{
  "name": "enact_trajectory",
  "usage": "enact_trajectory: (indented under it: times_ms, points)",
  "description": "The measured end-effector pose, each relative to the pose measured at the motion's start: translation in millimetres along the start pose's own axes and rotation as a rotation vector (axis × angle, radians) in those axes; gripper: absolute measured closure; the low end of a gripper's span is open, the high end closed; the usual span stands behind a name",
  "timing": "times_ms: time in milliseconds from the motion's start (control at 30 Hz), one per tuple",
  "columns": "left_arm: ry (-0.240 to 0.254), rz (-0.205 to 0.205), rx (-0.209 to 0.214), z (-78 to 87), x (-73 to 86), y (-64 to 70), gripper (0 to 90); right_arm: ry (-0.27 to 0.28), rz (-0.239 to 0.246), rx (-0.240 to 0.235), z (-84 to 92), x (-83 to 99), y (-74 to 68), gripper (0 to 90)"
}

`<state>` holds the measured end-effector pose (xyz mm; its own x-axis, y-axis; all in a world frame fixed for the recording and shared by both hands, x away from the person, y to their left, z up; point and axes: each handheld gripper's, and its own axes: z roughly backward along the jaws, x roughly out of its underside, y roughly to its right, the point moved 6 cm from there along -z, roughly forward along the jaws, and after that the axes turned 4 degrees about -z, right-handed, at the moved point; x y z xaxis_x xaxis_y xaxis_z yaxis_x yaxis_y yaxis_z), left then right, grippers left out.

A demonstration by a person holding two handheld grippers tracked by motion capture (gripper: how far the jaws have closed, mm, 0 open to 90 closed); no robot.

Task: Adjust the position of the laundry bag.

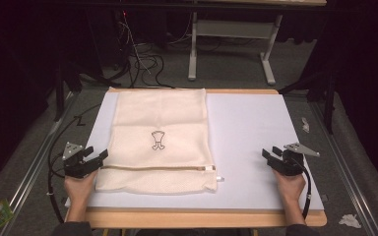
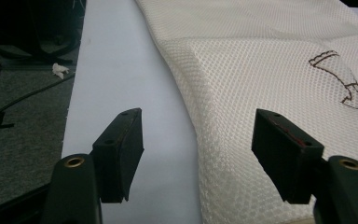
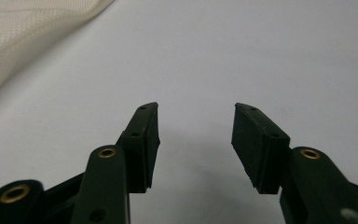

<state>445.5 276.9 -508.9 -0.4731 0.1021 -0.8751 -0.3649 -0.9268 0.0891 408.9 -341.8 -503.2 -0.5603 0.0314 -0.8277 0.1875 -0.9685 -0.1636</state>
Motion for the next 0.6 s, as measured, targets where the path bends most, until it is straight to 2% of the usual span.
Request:
enact_trajectory:
  times_ms: [167, 333, 433, 567, 600]
  points:
    - [-0.042, -0.018, 0.025, 0.4, -2.2, 3.3, 36.9, 0.008, -0.018, -0.018, 0.1, -2.6, -2.6, 54.7]
    - [-0.053, -0.028, 0.032, 4.3, -5.9, 7.5, 36.0, 0.006, 0.003, -0.036, 1.4, -5.1, -9.6, 53.8]
    - [-0.06, -0.056, 0.036, 7.4, -8.5, 10.0, 35.5, 0.012, 0.027, -0.057, 2.6, -10.3, -19.0, 52.7]
    - [-0.077, -0.052, 0.049, 8.4, -9.5, 11.5, 33.0, 0.002, 0.017, -0.098, 0.2, -13.5, -31.9, 52.4]
    - [-0.079, -0.053, 0.051, 8.5, -9.8, 11.7, 32.8, -0.015, 0.016, -0.103, -0.2, -13.9, -34.7, 52.5]
